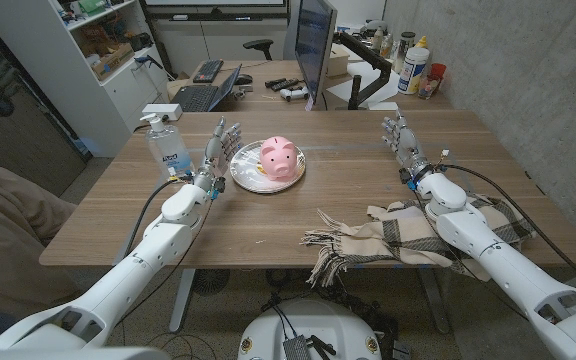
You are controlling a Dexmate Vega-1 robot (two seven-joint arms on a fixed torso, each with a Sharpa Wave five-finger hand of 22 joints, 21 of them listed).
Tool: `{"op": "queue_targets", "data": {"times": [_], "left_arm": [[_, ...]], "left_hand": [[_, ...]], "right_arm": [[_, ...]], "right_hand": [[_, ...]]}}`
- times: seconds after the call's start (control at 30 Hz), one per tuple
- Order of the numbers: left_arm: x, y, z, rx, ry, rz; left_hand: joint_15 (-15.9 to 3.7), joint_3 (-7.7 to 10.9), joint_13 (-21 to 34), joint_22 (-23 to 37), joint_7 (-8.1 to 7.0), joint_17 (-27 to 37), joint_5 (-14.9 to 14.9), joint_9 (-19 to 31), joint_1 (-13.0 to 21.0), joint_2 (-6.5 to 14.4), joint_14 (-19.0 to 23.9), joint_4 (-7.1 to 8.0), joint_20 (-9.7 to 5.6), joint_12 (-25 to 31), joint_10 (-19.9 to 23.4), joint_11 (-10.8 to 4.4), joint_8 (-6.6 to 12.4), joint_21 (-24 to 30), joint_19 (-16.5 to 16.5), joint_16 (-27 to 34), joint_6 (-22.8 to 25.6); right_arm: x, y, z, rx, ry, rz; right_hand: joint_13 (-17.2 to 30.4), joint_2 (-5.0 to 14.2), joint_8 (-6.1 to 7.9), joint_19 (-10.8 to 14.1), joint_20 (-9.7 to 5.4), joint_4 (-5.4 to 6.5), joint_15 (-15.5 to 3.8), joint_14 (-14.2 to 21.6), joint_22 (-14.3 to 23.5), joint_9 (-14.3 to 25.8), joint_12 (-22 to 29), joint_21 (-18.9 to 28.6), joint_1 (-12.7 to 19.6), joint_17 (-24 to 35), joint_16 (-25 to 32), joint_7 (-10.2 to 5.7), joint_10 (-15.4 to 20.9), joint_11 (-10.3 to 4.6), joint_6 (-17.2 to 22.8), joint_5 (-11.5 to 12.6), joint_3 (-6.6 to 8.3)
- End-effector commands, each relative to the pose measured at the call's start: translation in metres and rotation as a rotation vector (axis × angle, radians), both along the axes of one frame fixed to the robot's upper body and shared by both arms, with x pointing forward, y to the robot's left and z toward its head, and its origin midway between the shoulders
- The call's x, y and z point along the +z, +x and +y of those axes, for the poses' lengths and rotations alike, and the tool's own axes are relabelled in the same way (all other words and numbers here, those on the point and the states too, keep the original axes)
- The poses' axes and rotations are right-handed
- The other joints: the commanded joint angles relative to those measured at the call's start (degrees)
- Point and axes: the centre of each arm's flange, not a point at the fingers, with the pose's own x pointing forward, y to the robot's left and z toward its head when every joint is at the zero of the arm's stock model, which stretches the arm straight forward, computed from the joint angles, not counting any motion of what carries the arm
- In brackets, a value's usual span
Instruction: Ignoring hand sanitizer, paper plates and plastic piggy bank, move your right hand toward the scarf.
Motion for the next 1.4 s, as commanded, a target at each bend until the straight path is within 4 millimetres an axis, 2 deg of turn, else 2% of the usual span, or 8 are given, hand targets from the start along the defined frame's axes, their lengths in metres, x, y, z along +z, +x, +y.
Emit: {"op": "queue_targets", "data": {"times": [0.03,0.1,0.4,0.53,0.8,1.17,1.23,1.4], "left_arm": [[0.003,-0.002,-0.002,-0.004,0.007,-0.007],[0.003,-0.001,-0.002,-0.004,0.011,-0.007],[0.007,0.000,-0.006,-0.004,0.023,-0.014],[0.007,0.000,-0.007,-0.006,0.025,-0.017],[0.007,-0.001,-0.006,0.023,0.022,-0.018],[0.008,0.001,-0.007,0.015,0.029,-0.018],[0.009,0.001,-0.008,0.013,0.030,-0.021],[0.009,0.000,-0.009,0.010,0.034,-0.022]], "left_hand": [[-2.66,0.19,0.3,0.1,0.07,0.2,0.2,0.1,0.5,0.0,-0.1,-0.16,-0.42,0.3,0.3,0.04,0.33,0.4,0.3,0.3,0.6],[-2.66,0.19,0.3,0.1,0.03,0.2,0.2,0.1,0.5,0.0,-0.1,-0.17,-0.42,0.3,0.3,0.03,0.32,0.4,0.2,0.3,0.6],[-3.05,0.20,0.3,0.1,0.01,0.2,0.2,0.1,0.6,0.0,-0.3,-0.25,-0.40,0.3,0.3,0.04,0.28,0.4,0.2,0.3,0.5],[-4.42,0.19,0.3,0.1,0.08,0.2,0.2,0.1,0.7,-0.1,-0.9,-0.40,-1.66,0.3,0.2,0.13,0.16,0.3,-0.1,0.2,0.3],[-5.29,0.16,0.2,0.0,-0.35,0.2,0.1,0.0,1.0,-0.1,-3.0,-0.73,-3.02,0.2,-0.4,-0.64,-0.55,-0.3,-2.4,-0.3,-1.6],[-5.12,0.16,0.2,0.0,-0.53,0.1,0.1,0.0,1.2,-0.1,-3.6,-0.93,-3.09,0.0,-1.0,-0.28,-0.78,-0.2,-2.8,-0.2,-3.0],[-5.33,0.18,0.2,0.0,-0.17,0.1,0.1,0.0,1.2,-0.1,-3.5,-1.02,-3.93,0.1,-0.9,-0.36,-0.60,0.0,-2.4,-0.1,-2.8],[-5.73,0.19,0.2,-0.1,0.08,0.1,0.1,0.0,1.3,-0.1,-3.3,-1.09,-4.27,0.2,-0.7,-0.45,-0.49,0.1,-2.3,0.1,-2.7]], "right_arm": [[0.005,-0.005,-0.007,-0.046,-0.042,-0.024],[0.006,-0.006,-0.008,-0.059,-0.053,-0.033],[0.009,-0.015,-0.012,-0.123,-0.146,-0.056],[0.009,-0.018,-0.013,-0.140,-0.171,-0.061],[0.012,-0.027,-0.016,-0.209,-0.251,-0.084],[0.015,-0.040,-0.024,-0.293,-0.310,-0.136],[0.014,-0.042,-0.026,-0.317,-0.304,-0.162],[0.014,-0.046,-0.026,-0.367,-0.335,-0.191]], "right_hand": [[0.2,0.68,0.29,-0.6,0.12,0.08,-0.28,-0.5,0.2,0.1,0.3,0.1,0.1,0.2,-0.1,-0.06,0.3,-0.45,0.7,0.2,-0.07],[0.2,0.68,0.29,-0.6,0.04,0.04,-0.51,0.4,0.2,0.1,0.3,0.1,0.1,0.2,0.3,-0.09,0.4,-0.43,0.7,0.2,-0.09],[0.2,0.66,0.32,-0.8,-0.12,-0.02,-0.44,-0.3,0.2,0.1,0.2,0.1,0.2,0.1,0.0,-0.11,0.2,-0.37,0.9,0.2,-0.14],[0.2,0.65,0.32,-1.0,-0.13,-0.04,-0.45,-0.6,0.2,0.1,0.1,0.0,0.2,0.1,0.0,-0.13,0.0,-0.41,0.9,0.2,-0.16],[0.1,0.58,0.01,-2.2,-0.30,-0.09,-0.32,-1.7,0.2,0.1,-0.2,-0.3,0.1,0.1,-0.3,-0.40,-0.9,-0.42,0.2,0.1,-0.27],[0.1,0.65,0.00,-3.0,-0.75,-0.09,-0.95,-2.9,0.1,0.0,-0.2,-0.4,0.1,0.1,-0.5,-0.74,-1.0,-0.50,0.1,0.1,-0.32],[0.1,0.67,0.03,-3.1,-0.91,-0.08,-0.98,-3.0,0.1,0.0,-0.2,-0.4,0.1,0.1,-0.5,-0.78,-1.0,-0.48,0.2,0.1,-0.33],[0.1,0.66,0.18,-2.8,-1.55,-0.02,-1.58,-2.8,0.1,0.0,0.0,-0.2,-0.1,0.1,-0.2,-1.00,-0.7,-0.70,0.5,0.1,-0.43]]}}
